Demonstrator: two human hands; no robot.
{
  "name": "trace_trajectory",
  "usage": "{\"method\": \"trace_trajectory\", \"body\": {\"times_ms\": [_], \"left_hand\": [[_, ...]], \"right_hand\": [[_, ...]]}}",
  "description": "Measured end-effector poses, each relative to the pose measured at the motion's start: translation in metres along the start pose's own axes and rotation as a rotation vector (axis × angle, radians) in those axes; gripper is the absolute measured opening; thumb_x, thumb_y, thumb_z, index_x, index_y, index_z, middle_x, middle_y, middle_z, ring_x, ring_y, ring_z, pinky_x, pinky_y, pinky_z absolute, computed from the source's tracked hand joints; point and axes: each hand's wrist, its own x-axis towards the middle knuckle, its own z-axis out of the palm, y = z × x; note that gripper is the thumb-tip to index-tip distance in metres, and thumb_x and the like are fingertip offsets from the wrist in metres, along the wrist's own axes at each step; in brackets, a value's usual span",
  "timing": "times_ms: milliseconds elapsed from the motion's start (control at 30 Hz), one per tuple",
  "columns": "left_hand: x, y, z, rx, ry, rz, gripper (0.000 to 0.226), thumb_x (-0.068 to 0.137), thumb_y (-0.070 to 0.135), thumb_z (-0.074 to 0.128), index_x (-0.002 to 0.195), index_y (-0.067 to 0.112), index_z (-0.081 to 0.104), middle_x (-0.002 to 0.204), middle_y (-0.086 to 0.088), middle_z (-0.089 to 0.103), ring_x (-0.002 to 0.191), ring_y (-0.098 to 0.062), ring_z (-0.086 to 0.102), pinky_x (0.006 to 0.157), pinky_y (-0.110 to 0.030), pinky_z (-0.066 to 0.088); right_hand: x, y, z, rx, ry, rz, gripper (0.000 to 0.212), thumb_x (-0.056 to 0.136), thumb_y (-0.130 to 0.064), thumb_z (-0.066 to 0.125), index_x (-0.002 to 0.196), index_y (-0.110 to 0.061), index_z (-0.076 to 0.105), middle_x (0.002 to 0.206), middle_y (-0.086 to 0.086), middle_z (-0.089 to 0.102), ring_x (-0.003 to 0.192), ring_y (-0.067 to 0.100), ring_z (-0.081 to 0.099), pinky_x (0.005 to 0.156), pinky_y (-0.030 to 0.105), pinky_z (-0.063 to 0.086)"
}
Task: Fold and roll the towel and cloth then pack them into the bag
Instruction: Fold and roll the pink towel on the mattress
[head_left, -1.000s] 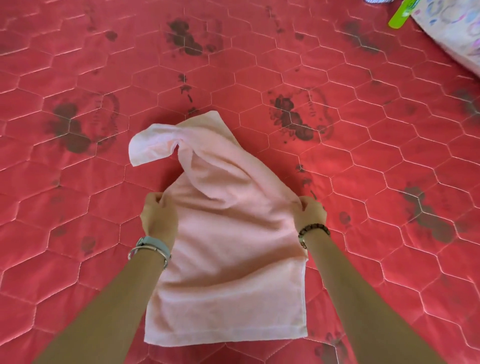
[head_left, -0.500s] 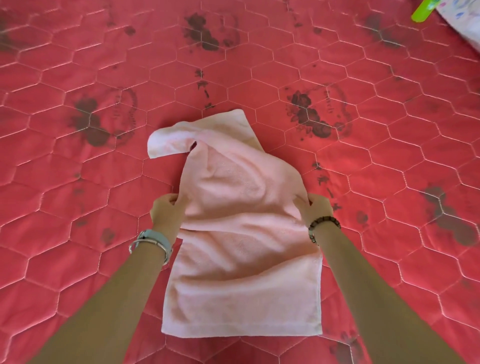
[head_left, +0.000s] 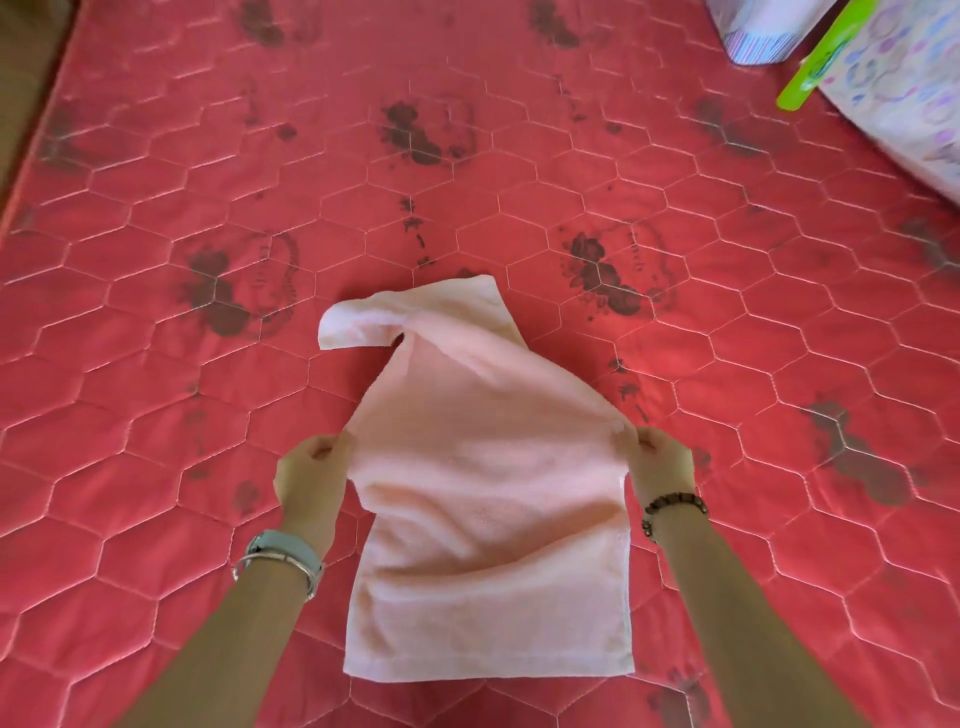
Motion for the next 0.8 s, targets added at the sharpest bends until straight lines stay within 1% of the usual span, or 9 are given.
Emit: {"method": "trace_trajectory", "body": {"times_ms": [100, 200, 300, 433, 500, 600, 667, 733, 800], "left_hand": [[-0.007, 0.018, -0.013, -0.144, 0.037, 0.043, 0.016, 0.095, 0.025, 0.062, 0.086, 0.013, 0.068, 0.074, -0.001, 0.064, 0.063, -0.023, 0.063, 0.067, -0.034, 0.055], [-0.019, 0.040, -0.024, -0.277, 0.050, 0.107, 0.017, 0.096, 0.025, 0.063, 0.087, 0.011, 0.066, 0.082, -0.002, 0.064, 0.068, -0.020, 0.068, 0.065, -0.026, 0.058], [-0.028, 0.060, -0.034, -0.358, 0.091, 0.147, 0.021, 0.097, 0.026, 0.063, 0.091, 0.006, 0.066, 0.084, -0.002, 0.065, 0.073, -0.013, 0.068, 0.069, -0.026, 0.059], [-0.035, 0.098, -0.048, -0.458, 0.112, 0.195, 0.024, 0.098, 0.023, 0.061, 0.079, 0.010, 0.062, 0.080, -0.002, 0.060, 0.082, -0.024, 0.067, 0.068, -0.017, 0.059], [-0.037, 0.120, -0.054, -0.500, 0.124, 0.228, 0.025, 0.099, 0.023, 0.060, 0.079, 0.008, 0.061, 0.080, -0.003, 0.057, 0.084, -0.026, 0.066, 0.067, -0.013, 0.058], [-0.036, 0.164, -0.061, -0.563, 0.138, 0.260, 0.023, 0.099, 0.023, 0.060, 0.084, 0.006, 0.060, 0.081, -0.001, 0.057, 0.080, -0.018, 0.065, 0.071, -0.014, 0.058], [-0.036, 0.197, -0.065, -0.604, 0.146, 0.305, 0.027, 0.098, 0.023, 0.060, 0.075, 0.010, 0.057, 0.077, 0.002, 0.054, 0.076, -0.010, 0.061, 0.076, -0.018, 0.059], [-0.038, 0.225, -0.069, -0.655, 0.154, 0.361, 0.032, 0.098, 0.021, 0.060, 0.068, 0.013, 0.053, 0.073, 0.004, 0.052, 0.074, -0.006, 0.058, 0.077, -0.020, 0.058], [-0.040, 0.245, -0.074, -0.710, 0.157, 0.395, 0.033, 0.098, 0.018, 0.058, 0.066, 0.014, 0.049, 0.072, 0.006, 0.051, 0.071, -0.002, 0.055, 0.080, -0.022, 0.058]], "right_hand": [[-0.012, -0.018, -0.014, 0.105, 0.089, -0.027, 0.026, 0.096, -0.032, 0.058, 0.085, -0.009, 0.064, 0.071, 0.004, 0.057, 0.068, 0.021, 0.050, 0.057, 0.028, 0.039], [-0.023, -0.040, -0.026, 0.159, 0.111, -0.047, 0.028, 0.096, -0.035, 0.057, 0.085, -0.010, 0.063, 0.067, -0.002, 0.054, 0.061, 0.012, 0.047, 0.054, 0.022, 0.037], [-0.032, -0.063, -0.035, 0.231, 0.121, -0.047, 0.027, 0.095, -0.035, 0.058, 0.087, -0.010, 0.064, 0.070, -0.002, 0.056, 0.064, 0.012, 0.048, 0.056, 0.020, 0.039], [-0.037, -0.098, -0.050, 0.313, 0.116, -0.081, 0.028, 0.095, -0.035, 0.059, 0.085, -0.009, 0.066, 0.067, -0.002, 0.055, 0.063, 0.014, 0.047, 0.056, 0.024, 0.039], [-0.036, -0.118, -0.060, 0.321, 0.138, -0.130, 0.027, 0.095, -0.033, 0.059, 0.085, -0.008, 0.066, 0.067, -0.002, 0.055, 0.066, 0.015, 0.048, 0.057, 0.024, 0.038], [-0.033, -0.153, -0.076, 0.357, 0.169, -0.203, 0.030, 0.096, -0.030, 0.057, 0.081, -0.005, 0.063, 0.064, -0.001, 0.050, 0.061, 0.013, 0.043, 0.050, 0.012, 0.035], [-0.030, -0.179, -0.087, 0.388, 0.194, -0.247, 0.029, 0.097, -0.031, 0.057, 0.080, -0.007, 0.062, 0.062, -0.003, 0.048, 0.057, 0.010, 0.042, 0.048, 0.012, 0.035], [-0.027, -0.202, -0.096, 0.441, 0.220, -0.283, 0.026, 0.097, -0.031, 0.057, 0.082, -0.010, 0.061, 0.062, -0.004, 0.047, 0.056, 0.010, 0.041, 0.049, 0.015, 0.038], [-0.026, -0.219, -0.103, 0.488, 0.236, -0.311, 0.026, 0.097, -0.032, 0.057, 0.082, -0.011, 0.059, 0.063, -0.003, 0.045, 0.054, 0.008, 0.039, 0.044, 0.007, 0.034]]}}
